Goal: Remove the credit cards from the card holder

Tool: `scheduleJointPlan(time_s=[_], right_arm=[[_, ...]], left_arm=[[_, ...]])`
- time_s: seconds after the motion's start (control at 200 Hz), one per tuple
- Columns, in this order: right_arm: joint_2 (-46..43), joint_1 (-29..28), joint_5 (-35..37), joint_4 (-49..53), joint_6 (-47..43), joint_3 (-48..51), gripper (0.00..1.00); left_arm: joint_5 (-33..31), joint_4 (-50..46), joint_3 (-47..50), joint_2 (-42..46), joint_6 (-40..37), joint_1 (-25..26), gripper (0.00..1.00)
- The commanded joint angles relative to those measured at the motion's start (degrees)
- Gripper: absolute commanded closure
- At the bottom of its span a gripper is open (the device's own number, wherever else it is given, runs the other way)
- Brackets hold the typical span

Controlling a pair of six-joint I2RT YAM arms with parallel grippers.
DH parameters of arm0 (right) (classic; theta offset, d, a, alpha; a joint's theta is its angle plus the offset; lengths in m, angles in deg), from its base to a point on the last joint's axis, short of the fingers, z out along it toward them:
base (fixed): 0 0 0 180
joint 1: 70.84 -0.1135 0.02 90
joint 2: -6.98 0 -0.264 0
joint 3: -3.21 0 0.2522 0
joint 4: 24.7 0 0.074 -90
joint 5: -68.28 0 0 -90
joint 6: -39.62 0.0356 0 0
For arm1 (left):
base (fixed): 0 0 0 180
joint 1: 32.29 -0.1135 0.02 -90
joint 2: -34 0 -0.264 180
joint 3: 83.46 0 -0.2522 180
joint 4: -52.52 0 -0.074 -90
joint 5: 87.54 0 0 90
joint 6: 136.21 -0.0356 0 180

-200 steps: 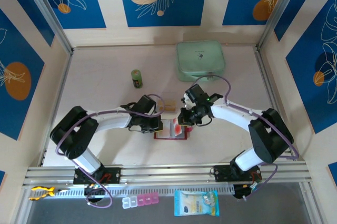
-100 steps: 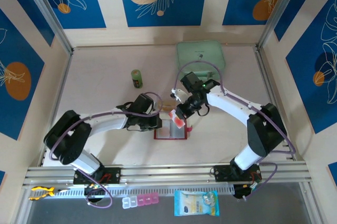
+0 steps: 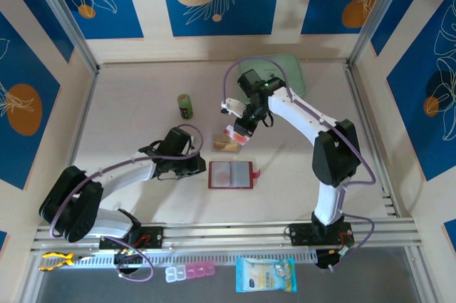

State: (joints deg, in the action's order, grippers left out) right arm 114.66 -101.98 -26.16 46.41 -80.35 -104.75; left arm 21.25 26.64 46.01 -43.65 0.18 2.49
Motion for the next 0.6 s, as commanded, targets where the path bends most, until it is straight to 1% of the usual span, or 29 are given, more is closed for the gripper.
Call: scheduleJointPlan(time_s=[0.0, 0.26, 0.435, 0.595], right_arm=[[3.9, 0.7, -0.7, 4.5, -5.5, -6.2, 1.00], [12.4, 1.0, -0.6, 8.8, -10.6, -18.5, 1.00], [16.2, 1.1, 0.7, 10.3, -13.1, -23.1, 1.00], [19.0, 1.1, -0.7, 14.0, -15.1, -26.5, 1.00]], left_arm=[[-0.1, -1.3, 1.2, 1.7, 0.0, -0.9, 0.89], [0.4, -2.7, 1.6, 2.7, -0.7, -2.4, 0.89], [0.5, -3.7, 1.9, 3.6, -1.3, -3.4, 0.89], [0.6, -4.2, 2.5, 4.4, -1.5, -4.2, 0.89]])
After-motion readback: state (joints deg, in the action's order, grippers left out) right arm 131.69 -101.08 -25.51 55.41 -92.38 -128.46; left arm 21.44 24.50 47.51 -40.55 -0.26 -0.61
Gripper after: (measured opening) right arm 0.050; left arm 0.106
